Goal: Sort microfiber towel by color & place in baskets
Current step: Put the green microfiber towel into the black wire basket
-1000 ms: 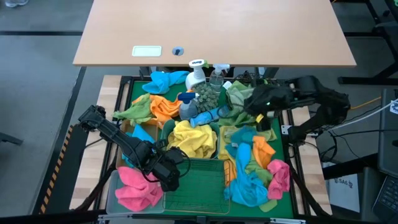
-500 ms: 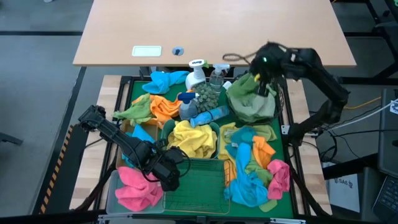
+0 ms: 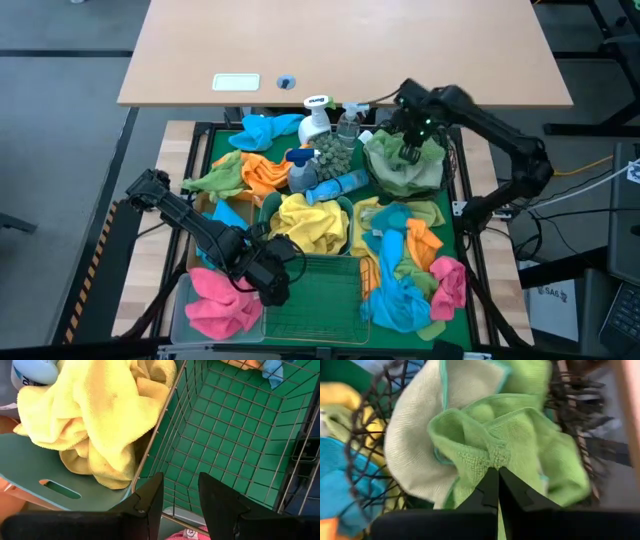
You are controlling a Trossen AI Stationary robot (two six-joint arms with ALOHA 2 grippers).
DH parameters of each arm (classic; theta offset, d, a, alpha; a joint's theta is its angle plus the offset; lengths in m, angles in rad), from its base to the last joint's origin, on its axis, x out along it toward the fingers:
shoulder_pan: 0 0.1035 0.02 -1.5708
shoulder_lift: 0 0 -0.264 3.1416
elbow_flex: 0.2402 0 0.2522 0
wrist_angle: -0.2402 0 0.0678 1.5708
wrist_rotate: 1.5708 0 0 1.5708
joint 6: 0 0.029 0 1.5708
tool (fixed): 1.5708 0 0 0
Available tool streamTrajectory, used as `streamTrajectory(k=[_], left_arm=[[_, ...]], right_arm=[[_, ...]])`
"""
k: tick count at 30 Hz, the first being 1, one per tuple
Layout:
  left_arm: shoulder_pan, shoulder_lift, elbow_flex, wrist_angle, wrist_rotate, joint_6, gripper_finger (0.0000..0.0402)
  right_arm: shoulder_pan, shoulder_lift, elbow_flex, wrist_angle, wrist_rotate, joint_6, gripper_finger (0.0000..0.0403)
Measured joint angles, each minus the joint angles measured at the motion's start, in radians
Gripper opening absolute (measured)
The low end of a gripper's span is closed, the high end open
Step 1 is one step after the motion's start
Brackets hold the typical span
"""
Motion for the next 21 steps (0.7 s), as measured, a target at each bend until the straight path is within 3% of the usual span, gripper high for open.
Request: streamTrajectory(k=[11, 21], left_arm=[[0.000, 0.000, 0.000, 0.000, 0.000, -0.001, 0.0117], [0.000, 0.000, 0.000, 0.000, 0.000, -0.001, 0.0117]], right_arm=[[0.000, 0.001, -0.356, 0.289, -0.037, -0.028, 0.0001], [0.000, 0.001, -0.429, 0.328, 0.000, -0.024, 0.0001]])
